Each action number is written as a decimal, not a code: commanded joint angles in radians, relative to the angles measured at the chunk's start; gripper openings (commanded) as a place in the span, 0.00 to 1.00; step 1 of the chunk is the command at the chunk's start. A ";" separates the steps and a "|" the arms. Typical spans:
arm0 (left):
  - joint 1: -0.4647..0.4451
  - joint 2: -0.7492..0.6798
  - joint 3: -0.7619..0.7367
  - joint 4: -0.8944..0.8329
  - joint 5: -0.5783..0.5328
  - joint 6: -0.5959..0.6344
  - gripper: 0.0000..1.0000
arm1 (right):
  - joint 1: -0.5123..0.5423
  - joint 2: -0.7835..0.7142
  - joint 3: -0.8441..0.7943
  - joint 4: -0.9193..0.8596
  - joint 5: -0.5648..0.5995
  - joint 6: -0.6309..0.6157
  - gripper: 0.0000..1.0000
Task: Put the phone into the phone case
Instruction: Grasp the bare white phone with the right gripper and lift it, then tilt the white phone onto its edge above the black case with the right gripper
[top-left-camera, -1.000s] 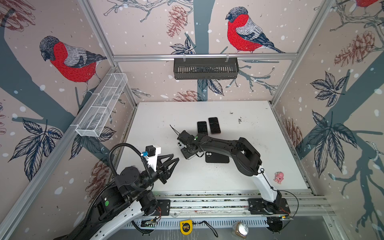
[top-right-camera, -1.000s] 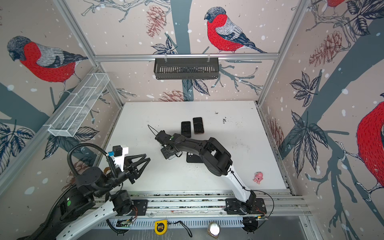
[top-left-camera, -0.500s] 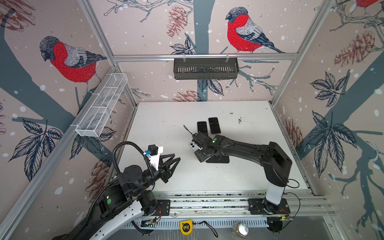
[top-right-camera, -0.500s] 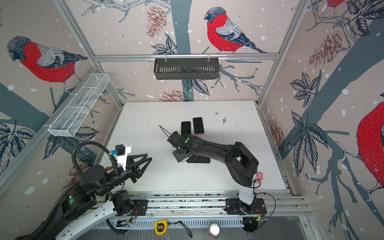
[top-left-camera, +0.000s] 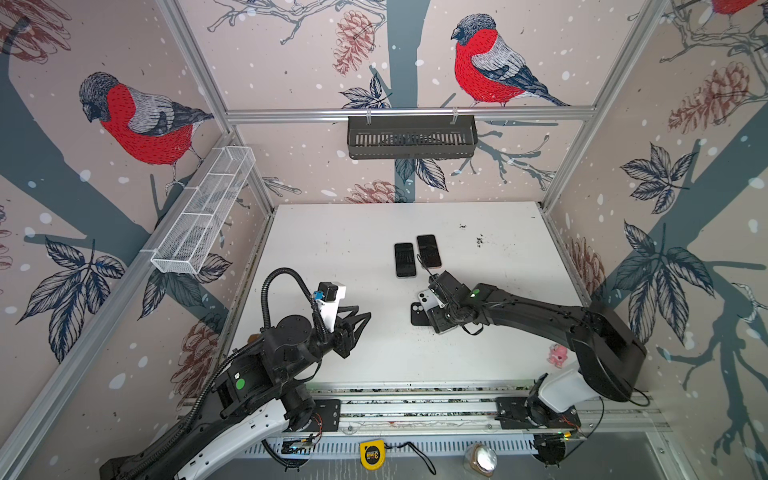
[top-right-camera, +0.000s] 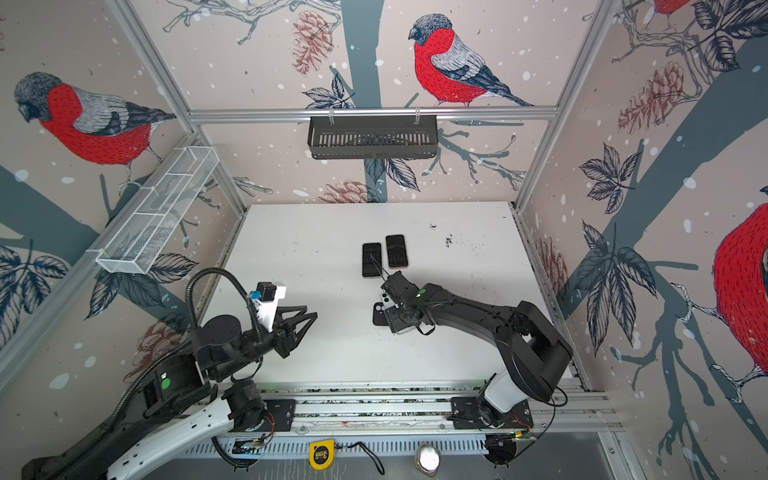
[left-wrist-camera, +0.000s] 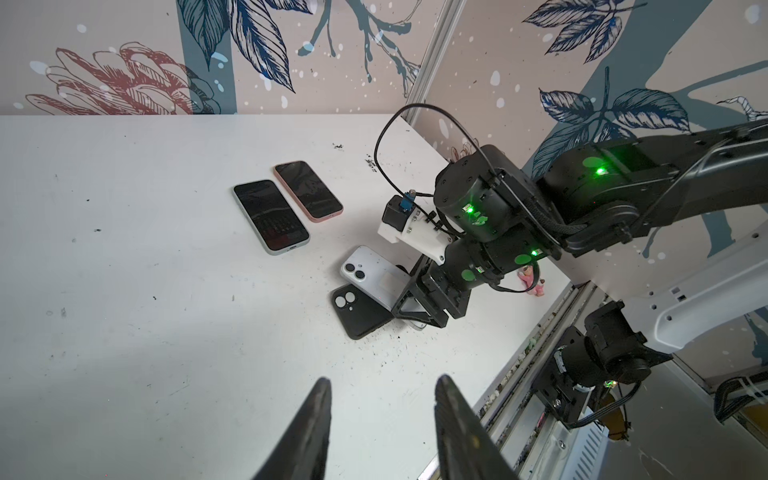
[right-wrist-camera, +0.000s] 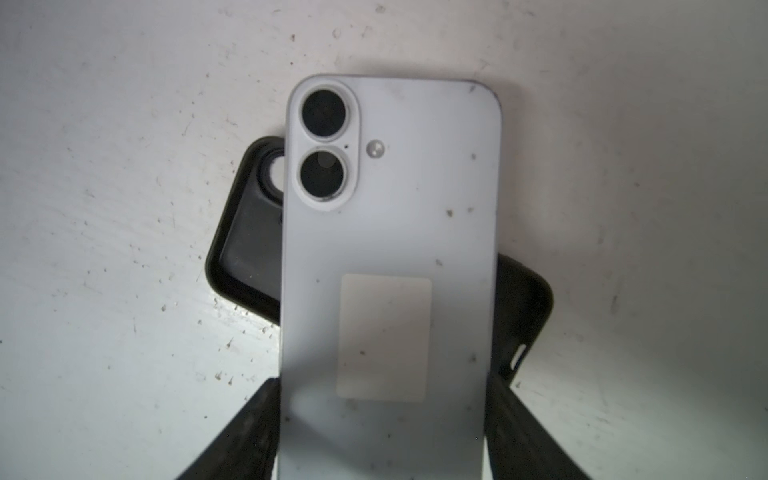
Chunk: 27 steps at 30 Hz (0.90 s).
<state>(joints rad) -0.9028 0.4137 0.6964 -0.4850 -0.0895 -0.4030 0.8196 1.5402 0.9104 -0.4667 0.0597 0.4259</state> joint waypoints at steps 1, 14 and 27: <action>0.001 -0.016 0.000 0.003 -0.035 -0.021 0.42 | -0.017 0.005 -0.002 0.088 -0.046 0.068 0.58; 0.001 -0.008 0.000 0.002 -0.037 -0.022 0.41 | -0.019 0.060 -0.010 0.115 -0.068 0.109 0.62; 0.001 -0.016 -0.002 0.003 -0.033 -0.018 0.41 | -0.012 0.086 -0.013 0.108 -0.055 0.113 0.85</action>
<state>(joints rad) -0.9028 0.4026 0.6945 -0.4854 -0.1154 -0.4187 0.8047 1.6211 0.8909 -0.3611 -0.0029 0.5274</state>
